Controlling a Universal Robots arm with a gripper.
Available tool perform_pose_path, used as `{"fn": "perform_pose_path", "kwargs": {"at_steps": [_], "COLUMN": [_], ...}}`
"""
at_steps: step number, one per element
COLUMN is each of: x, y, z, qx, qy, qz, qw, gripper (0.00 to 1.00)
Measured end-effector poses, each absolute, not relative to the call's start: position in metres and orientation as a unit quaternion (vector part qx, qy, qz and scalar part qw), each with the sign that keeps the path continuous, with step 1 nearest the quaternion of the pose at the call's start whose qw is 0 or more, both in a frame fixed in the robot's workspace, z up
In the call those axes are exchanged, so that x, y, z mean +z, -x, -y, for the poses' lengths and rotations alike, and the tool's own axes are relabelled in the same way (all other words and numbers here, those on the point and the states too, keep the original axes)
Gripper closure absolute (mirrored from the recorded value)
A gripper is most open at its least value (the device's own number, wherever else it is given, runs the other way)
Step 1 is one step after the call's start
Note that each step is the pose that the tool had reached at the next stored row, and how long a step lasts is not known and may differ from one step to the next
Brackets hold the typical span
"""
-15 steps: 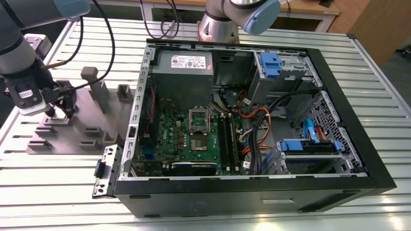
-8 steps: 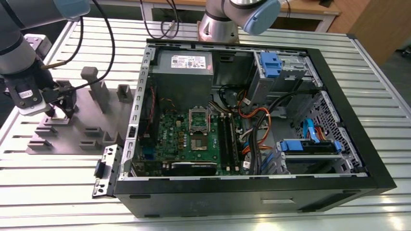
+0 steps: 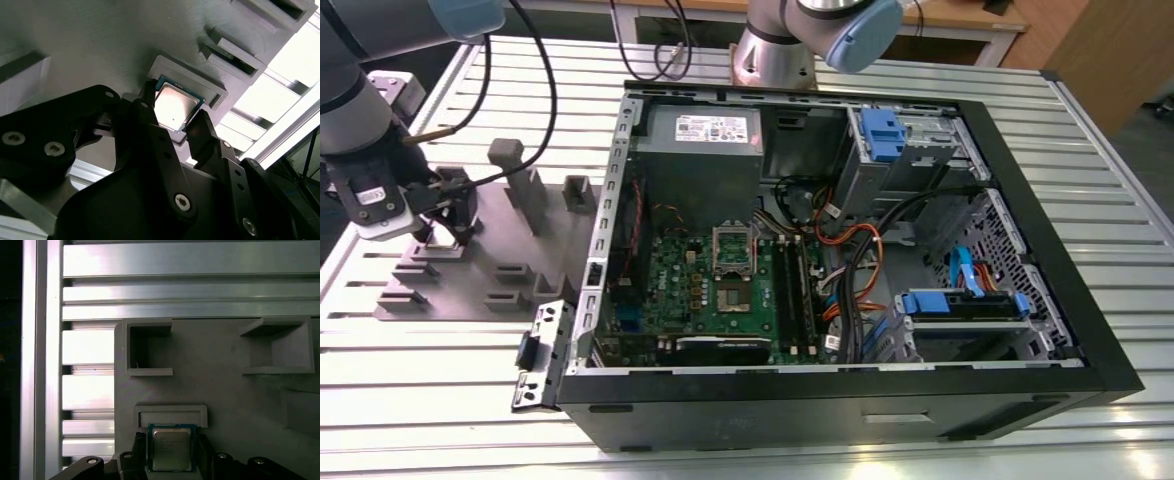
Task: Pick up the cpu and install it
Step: 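Pick up the cpu and move it towards the insertion slot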
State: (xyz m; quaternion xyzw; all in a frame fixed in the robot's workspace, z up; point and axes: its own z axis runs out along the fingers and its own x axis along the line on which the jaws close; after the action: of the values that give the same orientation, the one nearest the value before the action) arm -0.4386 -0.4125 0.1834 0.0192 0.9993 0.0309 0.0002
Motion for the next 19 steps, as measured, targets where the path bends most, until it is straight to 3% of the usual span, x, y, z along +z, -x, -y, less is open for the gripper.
{"fn": "perform_pose_path", "kwargs": {"at_steps": [19], "x": [0.183], "y": [0.4386], "z": [0.4125], "qx": [0.031], "qy": [-0.019], "qz": [-0.999], "qw": [0.0], "gripper": [0.49]}}
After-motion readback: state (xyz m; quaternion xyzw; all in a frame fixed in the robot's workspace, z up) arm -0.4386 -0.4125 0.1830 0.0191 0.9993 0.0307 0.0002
